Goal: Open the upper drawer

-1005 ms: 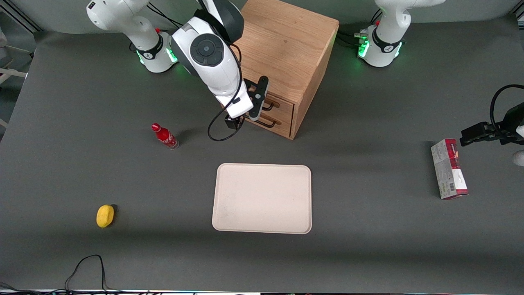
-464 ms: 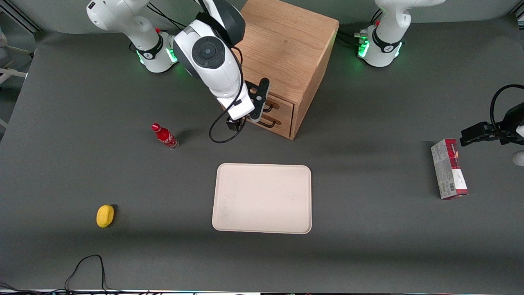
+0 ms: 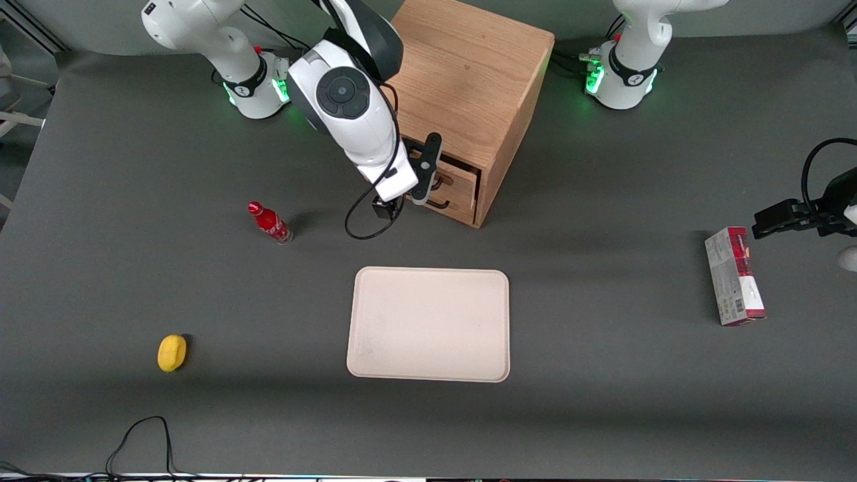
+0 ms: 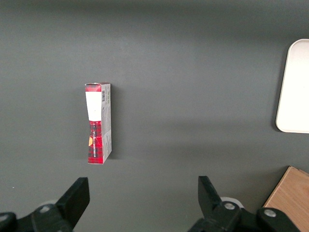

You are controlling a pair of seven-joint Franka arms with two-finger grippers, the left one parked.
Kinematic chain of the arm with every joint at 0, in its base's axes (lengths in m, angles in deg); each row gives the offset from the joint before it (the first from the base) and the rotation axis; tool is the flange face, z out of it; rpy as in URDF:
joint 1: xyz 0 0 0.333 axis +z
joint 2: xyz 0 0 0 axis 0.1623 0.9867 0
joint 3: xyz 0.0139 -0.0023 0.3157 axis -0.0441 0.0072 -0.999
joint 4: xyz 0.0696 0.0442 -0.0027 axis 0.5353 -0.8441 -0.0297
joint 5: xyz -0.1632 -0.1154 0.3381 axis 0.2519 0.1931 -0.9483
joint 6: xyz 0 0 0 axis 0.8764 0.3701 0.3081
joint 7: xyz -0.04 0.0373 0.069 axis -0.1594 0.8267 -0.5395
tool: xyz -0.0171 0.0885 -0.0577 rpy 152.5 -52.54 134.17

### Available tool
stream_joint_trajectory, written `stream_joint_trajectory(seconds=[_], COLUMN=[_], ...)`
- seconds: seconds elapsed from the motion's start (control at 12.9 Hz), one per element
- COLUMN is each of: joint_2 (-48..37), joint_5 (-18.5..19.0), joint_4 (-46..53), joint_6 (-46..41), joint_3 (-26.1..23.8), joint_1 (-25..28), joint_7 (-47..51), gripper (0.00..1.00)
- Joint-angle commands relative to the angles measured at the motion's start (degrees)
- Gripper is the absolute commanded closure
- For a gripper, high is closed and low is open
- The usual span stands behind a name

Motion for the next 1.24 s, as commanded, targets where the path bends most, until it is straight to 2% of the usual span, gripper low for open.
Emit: stream_joint_trajectory(seconds=[0.0, 0.31, 0.77, 1.16], joint_2=[1.57, 1.83, 5.78, 7.89], joint_5=[0.31, 0.4, 0.4, 0.23], joint_4=[0.85, 1.12, 7.17, 10.95], joint_6=[0.55, 0.46, 0.11, -0.94], joint_3=[0.46, 0.72, 0.99, 0.99], joint_1=[-0.1, -1.94, -3.27, -7.65], joint_7=[-1.39, -0.07, 2.83, 2.92], gripper=[0.0, 0.0, 0.0, 0.0])
